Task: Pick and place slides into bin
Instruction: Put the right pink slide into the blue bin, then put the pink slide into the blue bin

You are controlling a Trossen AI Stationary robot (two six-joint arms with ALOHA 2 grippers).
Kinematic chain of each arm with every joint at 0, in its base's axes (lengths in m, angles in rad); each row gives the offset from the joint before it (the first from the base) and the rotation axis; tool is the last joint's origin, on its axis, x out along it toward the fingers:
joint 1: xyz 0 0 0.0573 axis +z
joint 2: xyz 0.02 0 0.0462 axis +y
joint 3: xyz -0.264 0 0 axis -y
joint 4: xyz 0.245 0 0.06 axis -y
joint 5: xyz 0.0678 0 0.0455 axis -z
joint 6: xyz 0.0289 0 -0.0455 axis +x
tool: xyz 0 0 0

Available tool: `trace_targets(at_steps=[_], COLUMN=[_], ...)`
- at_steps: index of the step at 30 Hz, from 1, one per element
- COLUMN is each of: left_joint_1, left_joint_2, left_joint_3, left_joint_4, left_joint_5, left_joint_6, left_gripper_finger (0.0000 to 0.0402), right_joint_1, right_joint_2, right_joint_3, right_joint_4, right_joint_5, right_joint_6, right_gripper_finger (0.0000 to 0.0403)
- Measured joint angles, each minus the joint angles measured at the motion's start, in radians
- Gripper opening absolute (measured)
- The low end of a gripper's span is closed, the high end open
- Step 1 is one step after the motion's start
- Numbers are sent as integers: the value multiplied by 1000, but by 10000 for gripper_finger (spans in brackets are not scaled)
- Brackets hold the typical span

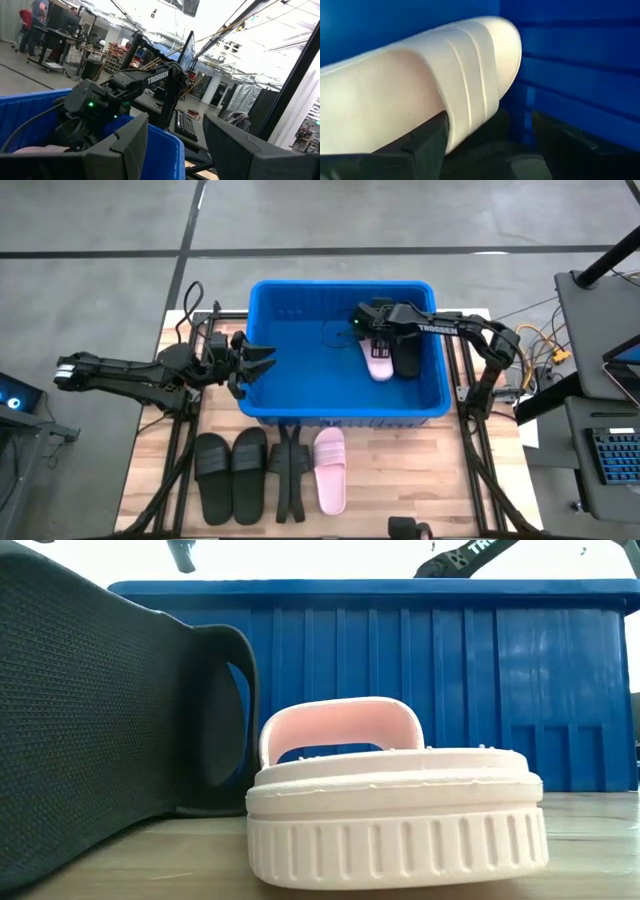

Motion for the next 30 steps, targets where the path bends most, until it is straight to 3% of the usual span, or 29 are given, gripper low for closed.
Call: trace_targets(at_steps=[10,13,17,21,30], left_joint_1=[0,0,0,0,0], left_joint_2=[0,0,0,0,-8], left_joint_3=[0,0,0,0,1], left_joint_4=[0,0,0,3,19], left_joint_5=[0,0,0,0,7], left_joint_6=[0,0,-1,-2,-1], left_gripper_finger=[176,176,176,176,176], right_joint_1=[1,3,2,25,203], right_joint_2=[0,0,-19,-90,-334], right_joint_3=[36,48,75,83,74], right_joint_4=[-69,-91,-101,-42,99], right_joint_5=[2,-9,-155,-319,-330], right_joint_6=[71,162,333,429,540], right_gripper_finger=[269,264,254,242,228])
